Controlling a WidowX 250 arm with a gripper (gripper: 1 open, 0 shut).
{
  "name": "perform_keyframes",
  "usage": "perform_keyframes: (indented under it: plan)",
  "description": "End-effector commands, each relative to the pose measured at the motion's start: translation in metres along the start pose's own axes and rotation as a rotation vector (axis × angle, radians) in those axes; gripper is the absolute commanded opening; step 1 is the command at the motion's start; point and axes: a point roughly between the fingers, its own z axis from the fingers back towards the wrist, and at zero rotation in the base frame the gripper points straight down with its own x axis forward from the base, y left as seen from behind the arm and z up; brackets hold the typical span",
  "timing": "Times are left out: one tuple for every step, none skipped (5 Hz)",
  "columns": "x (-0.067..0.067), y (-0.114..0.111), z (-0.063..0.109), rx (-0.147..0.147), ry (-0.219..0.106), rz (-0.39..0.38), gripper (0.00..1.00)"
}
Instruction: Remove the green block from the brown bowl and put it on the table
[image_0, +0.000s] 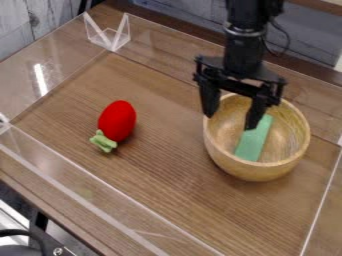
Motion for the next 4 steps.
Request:
perform_keyframes:
  plan:
    - [-0.001,-0.018,0.016,-0.021,-0.069,-0.005,1.0]
    - [-0.006,-0.027,0.015,-0.031,-0.079,0.006,1.0]
    - [0.002,-0.023,0.01,-0.032,-0.079,-0.012,1.0]
    - [0.01,-0.019,0.005,-0.033,-0.077,-0.028,1.0]
